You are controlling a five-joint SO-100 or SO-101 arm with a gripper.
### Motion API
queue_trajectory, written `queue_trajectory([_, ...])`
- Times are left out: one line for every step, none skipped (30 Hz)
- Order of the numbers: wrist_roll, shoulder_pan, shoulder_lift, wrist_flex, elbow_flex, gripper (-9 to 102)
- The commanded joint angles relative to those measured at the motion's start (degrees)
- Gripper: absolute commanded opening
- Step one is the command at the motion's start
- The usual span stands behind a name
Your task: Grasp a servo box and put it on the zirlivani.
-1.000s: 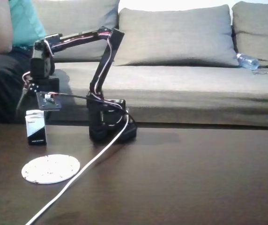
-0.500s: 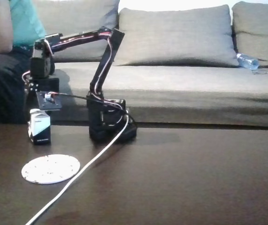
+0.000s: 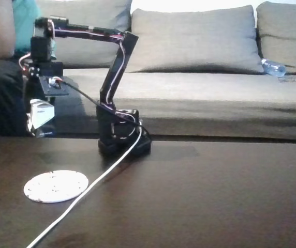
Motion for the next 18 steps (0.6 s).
queue_trajectory([1.23, -4.39, 1.14, 0.7, -3.25, 17])
queue_trajectory([1.32, -6.5, 1.14, 0.7, -3.43, 17])
queue_trajectory([1.32, -8.61, 1.23, 0.62, -3.52, 18])
queue_trajectory([1.23, -10.72, 1.23, 0.53, -3.87, 18])
queue_trajectory([1.32, -12.74, 1.23, 0.53, -4.66, 18])
queue_trajectory([1.41, -14.77, 1.23, 0.53, -5.54, 18])
queue_trajectory([1.23, -16.7, 1.23, 0.53, -6.24, 18])
queue_trajectory([1.14, -18.81, 1.23, 0.7, -6.77, 18])
queue_trajectory([1.14, -21.01, 1.23, 0.62, -6.86, 18])
queue_trajectory([1.14, -23.2, 1.23, 0.53, -6.77, 18])
queue_trajectory([1.05, -25.22, 1.23, 0.53, -6.5, 18])
queue_trajectory([1.05, -27.25, 1.14, 0.53, -6.33, 18])
queue_trajectory([1.05, -29.27, 1.05, 0.53, -6.24, 18])
queue_trajectory([1.05, -31.2, 0.97, 0.53, -5.98, 18])
queue_trajectory([1.14, -32.96, 1.05, 0.09, -5.36, 18])
queue_trajectory([1.23, -34.54, 1.14, -0.7, -4.48, 18])
queue_trajectory([1.41, -36.12, 1.14, -1.49, -3.43, 18])
queue_trajectory([1.67, -37.35, 1.14, -2.64, -2.37, 18])
